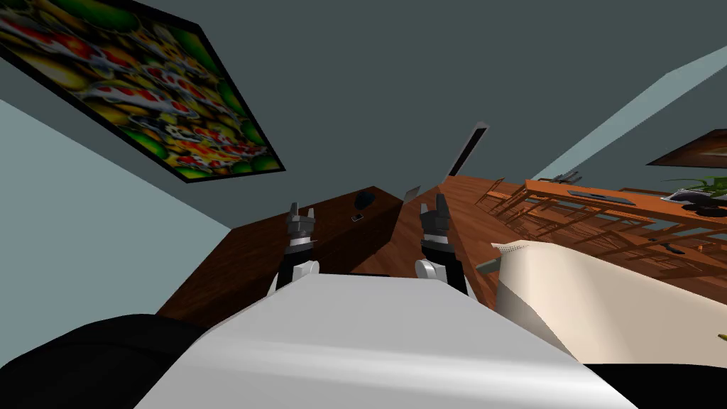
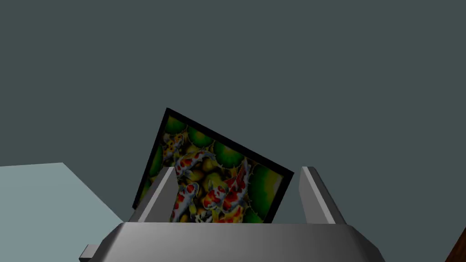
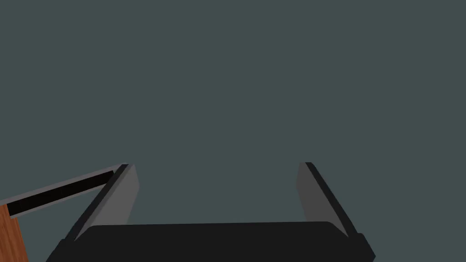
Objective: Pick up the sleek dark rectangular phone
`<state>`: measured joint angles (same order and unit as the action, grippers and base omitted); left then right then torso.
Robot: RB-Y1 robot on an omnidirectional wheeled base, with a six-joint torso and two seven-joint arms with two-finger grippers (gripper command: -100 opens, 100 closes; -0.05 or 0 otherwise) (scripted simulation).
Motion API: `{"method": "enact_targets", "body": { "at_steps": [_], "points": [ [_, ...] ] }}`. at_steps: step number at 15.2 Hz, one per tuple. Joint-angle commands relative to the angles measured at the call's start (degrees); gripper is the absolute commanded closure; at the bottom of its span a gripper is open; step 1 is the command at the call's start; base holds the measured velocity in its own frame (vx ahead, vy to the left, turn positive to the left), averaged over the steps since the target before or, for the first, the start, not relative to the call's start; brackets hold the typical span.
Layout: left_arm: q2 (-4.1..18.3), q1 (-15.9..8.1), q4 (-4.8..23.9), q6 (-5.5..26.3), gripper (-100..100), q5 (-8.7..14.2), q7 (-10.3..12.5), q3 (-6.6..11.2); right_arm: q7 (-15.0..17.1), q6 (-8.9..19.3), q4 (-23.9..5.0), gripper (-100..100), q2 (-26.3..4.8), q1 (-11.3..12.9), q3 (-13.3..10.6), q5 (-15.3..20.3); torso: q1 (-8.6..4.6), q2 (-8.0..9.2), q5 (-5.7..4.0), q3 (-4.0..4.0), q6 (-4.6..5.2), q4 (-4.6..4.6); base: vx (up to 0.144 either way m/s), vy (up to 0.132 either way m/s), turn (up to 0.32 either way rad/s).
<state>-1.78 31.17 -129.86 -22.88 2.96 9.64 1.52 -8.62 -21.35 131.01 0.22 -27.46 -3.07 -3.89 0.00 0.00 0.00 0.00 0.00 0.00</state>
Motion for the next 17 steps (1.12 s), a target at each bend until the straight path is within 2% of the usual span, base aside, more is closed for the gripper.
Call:
{"method": "enact_targets", "body": {
  "at_steps": [1,2,3,4,5,6,7,8,9,10,11,12,13,14,15,16,17],
  "points": [
    [2.9,0.2,-0.1,1.0,-100,0.4,0.1,0.48,0.0,0.0,0.0,0,0.0,0.0,0.0,0.0,0.00,0.00,0.00,0.00,0.00,0.00,0.004,-0.007,-0.043],
    [2.9,0.2,-0.1,1.0,-100,0.4,0.1,0.48,0.0,0.0,0.0,0,0.0,0.0,0.0,0.0,0.00,-0.01,0.00,0.00,0.01,0.00,0.007,-0.009,-0.044],
    [4.9,0.4,-0.1,1.9,-100,0.9,0.3,0.97,0.0,0.0,0.0,0,0.0,0.0,0.0,0.0,-0.01,-0.01,0.00,-0.01,0.00,0.00,0.011,-0.013,-0.053],
    [4.9,0.4,-0.1,1.9,-100,0.9,0.3,0.97,0.0,0.0,0.0,0,0.0,0.0,0.0,0.0,-0.02,-0.03,0.00,-0.01,0.01,-0.01,0.012,-0.012,-0.044],
    [6.8,0.7,-0.2,3.2,-100,1.4,0.5,1.61,0.0,0.0,0.0,0,0.0,0.0,0.0,0.0,-0.02,-0.04,-0.01,-0.02,0.01,-0.01,0.016,-0.015,-0.072],
    [8.1,1.0,-0.3,4.8,-100,2.1,0.7,2.40,0.0,0.0,0.0,0,0.0,0.0,0.0,0.0,-0.03,-0.05,-0.01,-0.03,0.01,-0.01,0.025,-0.025,-0.114],
    [8.7,1.0,-0.3,4.8,-100,2.1,0.7,2.40,0.0,0.0,0.0,0,0.0,0.0,0.0,0.0,-0.05,-0.08,-0.01,-0.04,0.02,-0.02,0.027,-0.026,-0.090],
    [10.4,1.4,-0.4,6.6,-100,3.0,1.0,3.32,0.0,0.0,0.0,0,0.0,0.0,0.0,0.0,-0.07,-0.09,-0.01,-0.05,0.01,-0.02,0.025,-0.028,-0.110],
    [10.4,1.4,-0.4,6.7,-100,3.0,1.0,3.32,0.0,0.0,0.0,0,0.0,0.0,0.0,0.0,-0.08,-0.10,-0.02,-0.06,0.02,-0.02,0.022,-0.028,-0.084],
    [12.0,1.8,-0.5,8.6,-100,3.9,1.4,4.37,0.0,0.0,0.0,0,0.0,0.0,0.0,0.0,-0.09,-0.10,-0.02,-0.06,0.01,-0.02,0.027,-0.036,-0.099],
    [12.0,1.8,-0.5,8.8,-100,3.9,1.4,4.37,0.0,0.0,0.0,0,0.0,0.0,0.0,0.0,-0.11,-0.10,-0.03,-0.06,0.01,-0.02,0.027,-0.034,-0.092],
    [13.5,2.3,-0.6,10.8,-100,5.0,1.7,5.53,0.0,0.0,0.0,0,0.0,0.0,0.0,0.0,-0.12,-0.11,-0.03,-0.06,0.01,-0.02,0.028,-0.035,-0.153],
    [13.5,2.3,-0.6,11.2,-100,5.0,1.7,5.53,0.0,0.0,0.0,0,0.0,0.0,0.0,0.0,-0.12,-0.11,-0.03,-0.07,0.03,-0.03,0.027,-0.028,-0.105],
    [14.9,2.8,-0.7,13.1,-100,6.1,2.1,6.80,0.0,0.0,0.0,0,0.0,0.0,0.0,0.0,-0.11,-0.11,-0.03,-0.07,0.01,-0.03,0.037,-0.030,-0.131],
    [14.9,2.8,-0.7,13.8,-100,6.1,2.1,6.80,0.0,0.0,0.0,0,0.0,0.0,0.0,0.0,-0.11,-0.13,-0.02,-0.08,0.02,-0.03,0.035,-0.029,-0.111],
    [16.2,3.4,-0.9,15.1,-100,7.4,2.6,8.17,0.0,0.0,0.0,0,0.0,0.0,0.0,0.0,-0.11,-0.14,-0.03,-0.08,0.01,-0.03,0.036,-0.035,-0.164],
    [16.2,3.4,-0.9,16.5,-100,7.4,2.6,8.17,0.0,0.0,0.0,0,0.0,0.0,0.0,0.0,-0.13,-0.15,-0.03,-0.08,0.03,-0.03,0.036,-0.033,-0.123]
  ]
}}
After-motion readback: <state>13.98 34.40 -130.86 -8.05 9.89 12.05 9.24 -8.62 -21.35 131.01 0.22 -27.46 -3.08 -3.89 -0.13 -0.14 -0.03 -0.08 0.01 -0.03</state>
